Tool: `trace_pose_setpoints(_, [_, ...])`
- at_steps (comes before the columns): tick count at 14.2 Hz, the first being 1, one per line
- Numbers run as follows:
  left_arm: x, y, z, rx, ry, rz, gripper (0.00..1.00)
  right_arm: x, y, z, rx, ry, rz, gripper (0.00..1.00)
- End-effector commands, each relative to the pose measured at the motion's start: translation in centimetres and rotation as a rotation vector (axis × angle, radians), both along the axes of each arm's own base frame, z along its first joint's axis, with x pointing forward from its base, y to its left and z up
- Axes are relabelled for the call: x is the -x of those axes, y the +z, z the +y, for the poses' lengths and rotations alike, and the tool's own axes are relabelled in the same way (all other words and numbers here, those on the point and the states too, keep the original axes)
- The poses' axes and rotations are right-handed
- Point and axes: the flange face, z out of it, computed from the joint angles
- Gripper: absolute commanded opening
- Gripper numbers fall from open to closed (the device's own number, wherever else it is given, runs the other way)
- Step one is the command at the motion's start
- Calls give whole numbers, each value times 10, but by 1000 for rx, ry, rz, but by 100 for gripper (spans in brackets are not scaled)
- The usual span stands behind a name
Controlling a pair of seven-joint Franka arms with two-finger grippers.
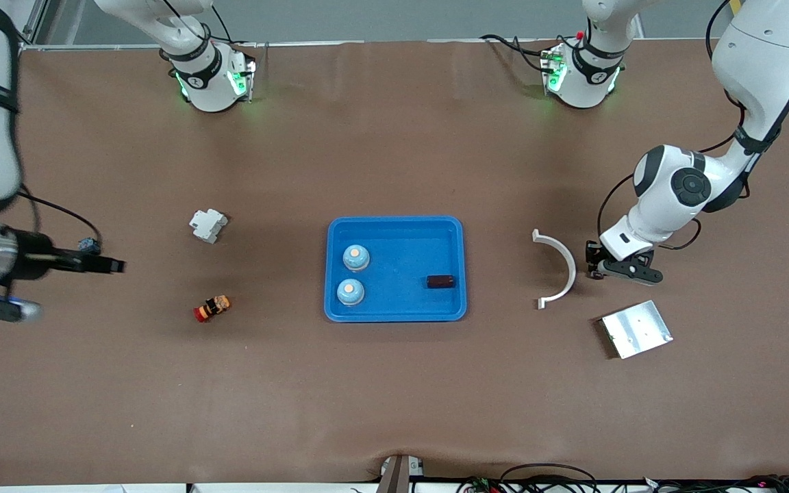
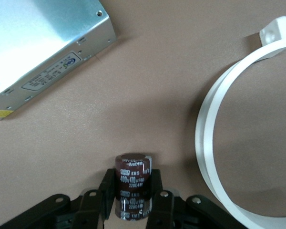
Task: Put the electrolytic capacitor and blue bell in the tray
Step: 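Return the right gripper to rest while the left gripper grasps the capacitor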
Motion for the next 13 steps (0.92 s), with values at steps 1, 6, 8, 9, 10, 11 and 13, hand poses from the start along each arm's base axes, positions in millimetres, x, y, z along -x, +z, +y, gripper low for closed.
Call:
trace_pose_setpoints(1, [-3,7,3,-12,-5,-19,0,31,48,-9,70,87,-38,100])
trace_pose_setpoints(6, [-19,40,4,-54,203,15,0,72,125,10,254,157,-73,100])
trace_pose_setpoints(8, [-31,61,-20,-72,325,65,0,72,131,13,254,155,-95,100])
trace_pose_setpoints(9, [-36,70,-32,-76,396,80,0,72,132,14,255,158,-97,100])
trace_pose_setpoints(10, [-38,79,-50,-64,465,84,0,71,130,15,253,160,-94,100])
trace_pose_setpoints(11, [-39,85,-61,-55,538,84,0,71,131,17,248,161,-100,100])
trace_pose_setpoints(13, [-42,98,-83,-29,680,94,0,65,130,18,206,148,-148,100])
